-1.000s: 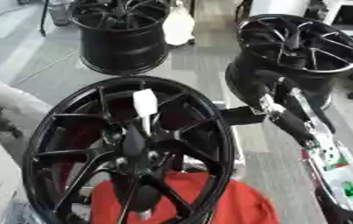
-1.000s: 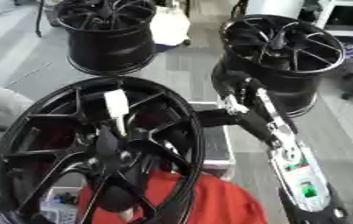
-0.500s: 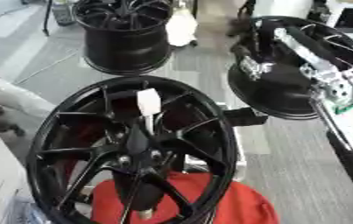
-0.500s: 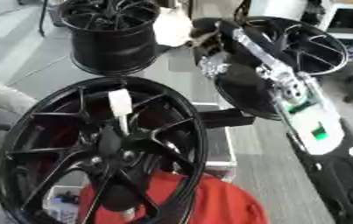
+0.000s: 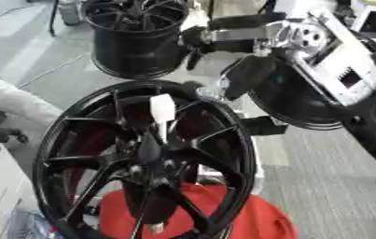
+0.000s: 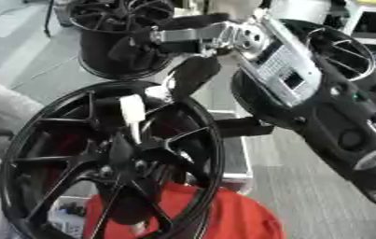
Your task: Pull the pin out of the wheel hub.
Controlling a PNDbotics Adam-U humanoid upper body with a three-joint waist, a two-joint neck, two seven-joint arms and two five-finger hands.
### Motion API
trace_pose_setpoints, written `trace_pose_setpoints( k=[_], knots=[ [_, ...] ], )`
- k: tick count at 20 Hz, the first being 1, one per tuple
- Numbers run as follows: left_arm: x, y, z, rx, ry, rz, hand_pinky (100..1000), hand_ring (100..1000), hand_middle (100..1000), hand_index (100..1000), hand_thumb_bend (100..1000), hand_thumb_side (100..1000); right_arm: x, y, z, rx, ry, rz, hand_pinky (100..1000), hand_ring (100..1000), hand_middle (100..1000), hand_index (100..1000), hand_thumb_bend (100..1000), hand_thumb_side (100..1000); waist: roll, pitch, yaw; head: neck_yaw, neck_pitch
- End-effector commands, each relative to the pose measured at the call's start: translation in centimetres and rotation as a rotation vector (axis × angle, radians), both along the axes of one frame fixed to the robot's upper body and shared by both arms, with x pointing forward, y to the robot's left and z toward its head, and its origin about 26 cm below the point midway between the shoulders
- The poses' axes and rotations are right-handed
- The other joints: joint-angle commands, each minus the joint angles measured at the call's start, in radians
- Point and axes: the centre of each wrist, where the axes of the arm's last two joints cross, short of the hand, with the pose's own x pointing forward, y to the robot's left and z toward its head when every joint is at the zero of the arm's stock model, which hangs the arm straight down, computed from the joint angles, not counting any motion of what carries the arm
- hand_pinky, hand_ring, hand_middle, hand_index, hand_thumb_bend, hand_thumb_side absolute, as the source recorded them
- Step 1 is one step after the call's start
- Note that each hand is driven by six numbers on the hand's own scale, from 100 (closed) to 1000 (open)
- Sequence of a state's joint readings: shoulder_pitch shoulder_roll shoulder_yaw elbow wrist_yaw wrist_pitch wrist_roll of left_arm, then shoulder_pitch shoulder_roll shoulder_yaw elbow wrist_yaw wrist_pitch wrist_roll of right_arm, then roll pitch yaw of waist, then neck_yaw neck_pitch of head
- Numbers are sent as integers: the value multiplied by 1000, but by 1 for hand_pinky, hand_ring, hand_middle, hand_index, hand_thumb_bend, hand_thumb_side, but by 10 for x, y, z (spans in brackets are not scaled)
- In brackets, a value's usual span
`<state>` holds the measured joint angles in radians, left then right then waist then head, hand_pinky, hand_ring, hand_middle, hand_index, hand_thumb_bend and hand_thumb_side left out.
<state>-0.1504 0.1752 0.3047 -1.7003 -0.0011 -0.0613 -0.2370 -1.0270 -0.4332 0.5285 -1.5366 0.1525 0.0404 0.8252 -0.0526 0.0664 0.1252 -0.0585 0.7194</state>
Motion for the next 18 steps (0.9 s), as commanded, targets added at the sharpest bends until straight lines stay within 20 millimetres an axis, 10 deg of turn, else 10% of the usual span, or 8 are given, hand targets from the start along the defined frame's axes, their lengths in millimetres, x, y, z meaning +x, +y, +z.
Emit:
trace_pose_setpoints(
  k=[1,18],
  knots=[
    [3,1,13,36,-32,-15,637,601,645,815,100,714,6,17,3,-91,-10,36,827,904,940,962,117,296,3,-8,4,-9,-11],
    [4,-2,12,31,-35,-27,637,601,644,815,100,715,58,44,-39,-216,-113,-110,916,971,956,967,158,332,10,0,19,-26,-23]
  ],
)
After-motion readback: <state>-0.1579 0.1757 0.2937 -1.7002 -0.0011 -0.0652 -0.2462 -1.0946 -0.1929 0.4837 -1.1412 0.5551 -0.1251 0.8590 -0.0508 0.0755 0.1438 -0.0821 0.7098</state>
